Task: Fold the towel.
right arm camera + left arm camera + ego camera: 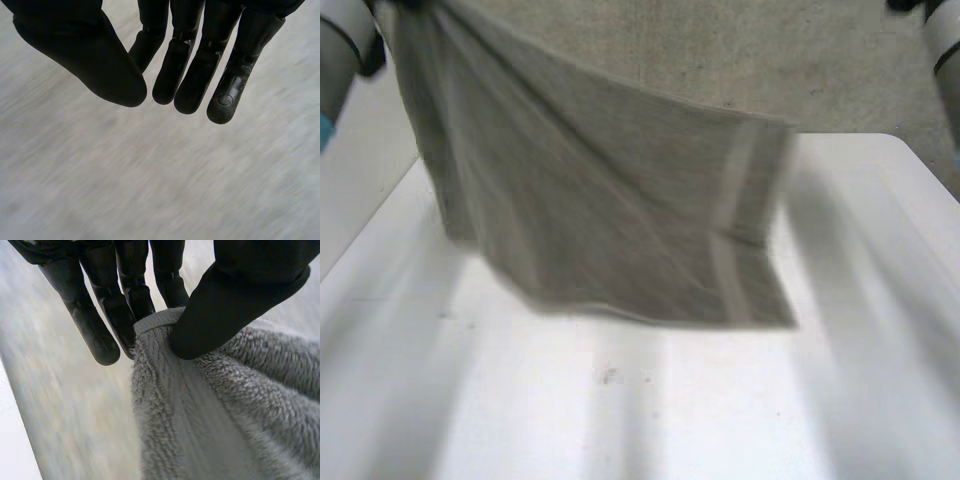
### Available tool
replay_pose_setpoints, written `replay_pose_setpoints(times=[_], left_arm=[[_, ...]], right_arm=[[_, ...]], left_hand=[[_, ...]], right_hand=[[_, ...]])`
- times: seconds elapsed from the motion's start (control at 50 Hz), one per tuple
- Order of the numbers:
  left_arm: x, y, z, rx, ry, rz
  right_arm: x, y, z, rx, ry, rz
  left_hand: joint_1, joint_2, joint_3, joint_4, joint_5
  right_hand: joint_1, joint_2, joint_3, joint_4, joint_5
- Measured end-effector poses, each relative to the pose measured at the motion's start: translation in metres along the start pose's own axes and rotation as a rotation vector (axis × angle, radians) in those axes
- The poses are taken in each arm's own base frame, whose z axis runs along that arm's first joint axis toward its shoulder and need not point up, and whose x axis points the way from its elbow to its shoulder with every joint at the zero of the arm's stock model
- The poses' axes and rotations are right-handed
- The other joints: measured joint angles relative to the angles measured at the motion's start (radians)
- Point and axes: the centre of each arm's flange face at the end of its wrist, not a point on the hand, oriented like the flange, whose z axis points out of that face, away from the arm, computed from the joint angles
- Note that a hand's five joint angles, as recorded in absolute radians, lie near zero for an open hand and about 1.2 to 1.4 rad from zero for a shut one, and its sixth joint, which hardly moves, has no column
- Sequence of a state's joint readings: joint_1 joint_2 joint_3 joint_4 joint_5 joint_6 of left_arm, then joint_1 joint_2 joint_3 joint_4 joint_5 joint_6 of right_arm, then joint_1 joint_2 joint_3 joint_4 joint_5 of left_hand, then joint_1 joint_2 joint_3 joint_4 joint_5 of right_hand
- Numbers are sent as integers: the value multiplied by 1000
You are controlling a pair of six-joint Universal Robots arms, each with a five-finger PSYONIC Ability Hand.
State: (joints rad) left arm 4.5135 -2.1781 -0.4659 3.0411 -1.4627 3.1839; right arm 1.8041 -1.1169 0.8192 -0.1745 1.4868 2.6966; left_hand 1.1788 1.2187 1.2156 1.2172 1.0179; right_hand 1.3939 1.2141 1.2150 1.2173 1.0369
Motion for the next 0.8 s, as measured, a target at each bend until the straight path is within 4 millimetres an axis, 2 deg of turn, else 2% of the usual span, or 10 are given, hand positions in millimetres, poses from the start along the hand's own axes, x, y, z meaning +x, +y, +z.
replay_pose_setpoints(times=[0.04, 0.08, 0.16, 0.3, 0.42, 0.44, 0.48, 0.5, 0.62, 0.8], left_arm=[[-1, -8, 1, 30, -5, -15], [-2, -33, -1, 108, -15, -75], [-3, -42, -8, 113, -16, -121], [2, -19, -33, -25, -9, -153], [14, 10, -69, -188, 32, -154], [17, 14, -78, -216, 45, -152], [21, 18, -92, -254, 68, -146], [23, 19, -98, -267, 79, -142], [34, 14, -149, -326, 162, -77], [49, -16, -219, -276, 263, 33]], right_arm=[[3, -7, 0, 25, 11, 3], [12, -29, -4, 86, 28, 9], [12, -34, -11, 85, 4, 12], [-10, -4, -38, -98, -138, 36], [-37, 37, -65, -285, -240, 105], [-44, 48, -72, -329, -257, 135], [-50, 58, -78, -371, -272, 174], [-52, 62, -79, -384, -276, 188], [-68, 77, -88, -431, -355, 282], [-87, 63, -88, -342, -553, 344]], left_hand=[[0, 0, 0, 0, 0], [0, 0, 0, 0, 2], [0, 0, 0, 0, 2], [5, 0, 0, 0, 3], [5, 0, 0, 0, 3], [5, 0, 0, 0, 3], [5, 0, 0, 0, 3], [5, 0, 0, 0, 3], [5, 0, 0, 0, 3], [5, 0, 1, 0, 3]], right_hand=[[0, 0, 0, 0, 0], [0, 0, 0, 0, 0], [0, 0, 0, 0, 0], [0, 0, 0, 0, 0], [-407, -348, -349, -337, -327], [-679, -586, -577, -579, -572], [-805, -696, -699, -678, -671], [-1032, -892, -887, -890, -870], [-1186, -1023, -1026, -1020, -976], [-1204, -1041, -1043, -1038, -982]])
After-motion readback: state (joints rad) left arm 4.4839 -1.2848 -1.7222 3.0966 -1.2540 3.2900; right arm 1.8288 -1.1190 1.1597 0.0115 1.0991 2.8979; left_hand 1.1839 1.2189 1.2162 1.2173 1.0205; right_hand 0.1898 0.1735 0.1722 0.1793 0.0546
